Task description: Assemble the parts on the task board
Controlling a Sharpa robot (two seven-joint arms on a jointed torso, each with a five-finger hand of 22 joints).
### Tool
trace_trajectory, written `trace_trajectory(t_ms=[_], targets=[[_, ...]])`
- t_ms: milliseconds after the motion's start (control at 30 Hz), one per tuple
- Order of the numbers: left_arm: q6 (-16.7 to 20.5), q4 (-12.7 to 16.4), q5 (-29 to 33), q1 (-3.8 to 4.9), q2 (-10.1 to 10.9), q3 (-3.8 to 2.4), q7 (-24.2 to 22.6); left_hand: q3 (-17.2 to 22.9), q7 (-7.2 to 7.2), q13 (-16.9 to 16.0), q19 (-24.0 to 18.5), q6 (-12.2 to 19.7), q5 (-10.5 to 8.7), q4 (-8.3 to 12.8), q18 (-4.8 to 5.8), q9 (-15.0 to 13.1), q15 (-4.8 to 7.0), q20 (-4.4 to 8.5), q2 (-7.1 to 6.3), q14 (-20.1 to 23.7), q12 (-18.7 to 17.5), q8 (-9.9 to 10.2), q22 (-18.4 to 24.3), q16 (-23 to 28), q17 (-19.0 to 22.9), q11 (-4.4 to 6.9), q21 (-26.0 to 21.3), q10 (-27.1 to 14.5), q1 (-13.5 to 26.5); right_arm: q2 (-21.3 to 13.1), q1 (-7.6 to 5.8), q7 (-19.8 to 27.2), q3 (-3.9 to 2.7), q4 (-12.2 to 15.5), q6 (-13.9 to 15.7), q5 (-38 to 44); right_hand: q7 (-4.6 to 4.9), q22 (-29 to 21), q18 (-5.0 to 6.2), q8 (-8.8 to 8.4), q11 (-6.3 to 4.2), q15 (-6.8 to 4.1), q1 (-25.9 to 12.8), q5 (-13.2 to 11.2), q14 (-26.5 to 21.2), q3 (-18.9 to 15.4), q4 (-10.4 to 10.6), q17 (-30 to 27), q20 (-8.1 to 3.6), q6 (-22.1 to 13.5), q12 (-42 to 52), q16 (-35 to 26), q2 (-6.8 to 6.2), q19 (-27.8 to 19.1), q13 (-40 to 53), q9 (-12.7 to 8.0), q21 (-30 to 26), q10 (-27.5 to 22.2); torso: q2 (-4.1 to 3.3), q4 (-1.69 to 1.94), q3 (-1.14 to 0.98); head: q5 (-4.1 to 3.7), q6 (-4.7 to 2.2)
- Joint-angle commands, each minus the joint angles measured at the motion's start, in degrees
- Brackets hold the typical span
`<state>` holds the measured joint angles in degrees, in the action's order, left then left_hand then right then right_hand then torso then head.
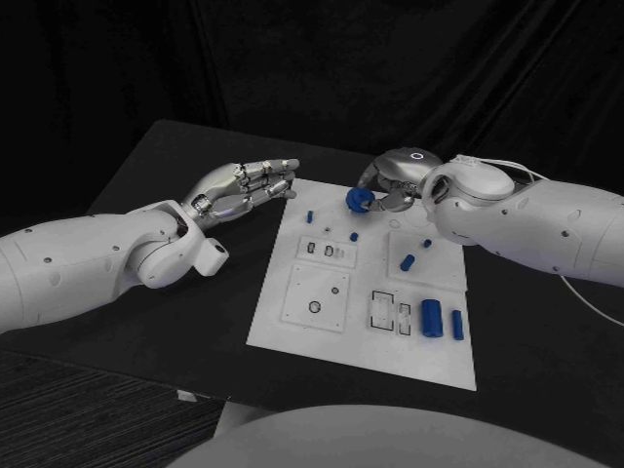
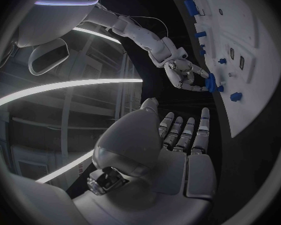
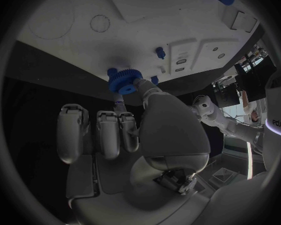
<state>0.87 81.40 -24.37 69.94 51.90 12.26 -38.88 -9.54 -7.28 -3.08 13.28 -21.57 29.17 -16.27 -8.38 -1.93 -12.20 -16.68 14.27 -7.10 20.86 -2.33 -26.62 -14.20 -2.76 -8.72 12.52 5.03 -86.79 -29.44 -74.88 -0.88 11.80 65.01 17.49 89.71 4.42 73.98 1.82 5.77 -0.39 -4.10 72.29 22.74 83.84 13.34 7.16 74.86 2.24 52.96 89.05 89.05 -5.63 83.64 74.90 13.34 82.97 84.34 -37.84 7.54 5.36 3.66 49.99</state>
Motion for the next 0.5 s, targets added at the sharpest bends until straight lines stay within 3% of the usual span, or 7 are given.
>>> trace_trajectory(t_ms=[33,500], targets=[[-0.74,0.06,0.36,-0.16,0.05,-0.05,-6.08,-0.19,0.13,0.53,0.43,0.69,0.64,0.04,1.22,-0.44,-0.30,-0.03,-0.08,-0.35,1.07,-0.48,0.28,-0.96,0.48,0.04,-0.05,0.11,-0.80,0.88,0.37,0.46,-0.03,-1.14,-2.52,-0.10,-0.37,12.72,0.35,4.87,0.31,0.17,0.66,0.40,6.16,1.85,-0.85,15.14,0.00,5.54,0.95,0.95,1.90,1.88,15.10,6.39,-0.94,5.66,-0.03,-0.07,0.01,0.22,0.01],[-0.85,-0.24,0.36,-0.43,0.01,-0.05,-5.91,-0.19,0.13,0.53,0.43,0.69,0.64,0.04,1.22,-0.44,-0.30,-0.03,-0.08,-0.35,1.07,-0.48,0.28,-0.96,0.48,0.04,-0.05,0.11,-0.80,3.08,1.33,0.98,-0.03,-3.15,-4.43,-0.10,0.05,12.47,0.54,4.05,0.62,0.56,0.39,-0.43,6.16,1.99,-1.20,15.14,0.40,4.49,0.95,0.95,2.00,1.49,15.10,6.46,-1.69,5.66,-0.03,-0.01,-0.09,0.24,0.01]])
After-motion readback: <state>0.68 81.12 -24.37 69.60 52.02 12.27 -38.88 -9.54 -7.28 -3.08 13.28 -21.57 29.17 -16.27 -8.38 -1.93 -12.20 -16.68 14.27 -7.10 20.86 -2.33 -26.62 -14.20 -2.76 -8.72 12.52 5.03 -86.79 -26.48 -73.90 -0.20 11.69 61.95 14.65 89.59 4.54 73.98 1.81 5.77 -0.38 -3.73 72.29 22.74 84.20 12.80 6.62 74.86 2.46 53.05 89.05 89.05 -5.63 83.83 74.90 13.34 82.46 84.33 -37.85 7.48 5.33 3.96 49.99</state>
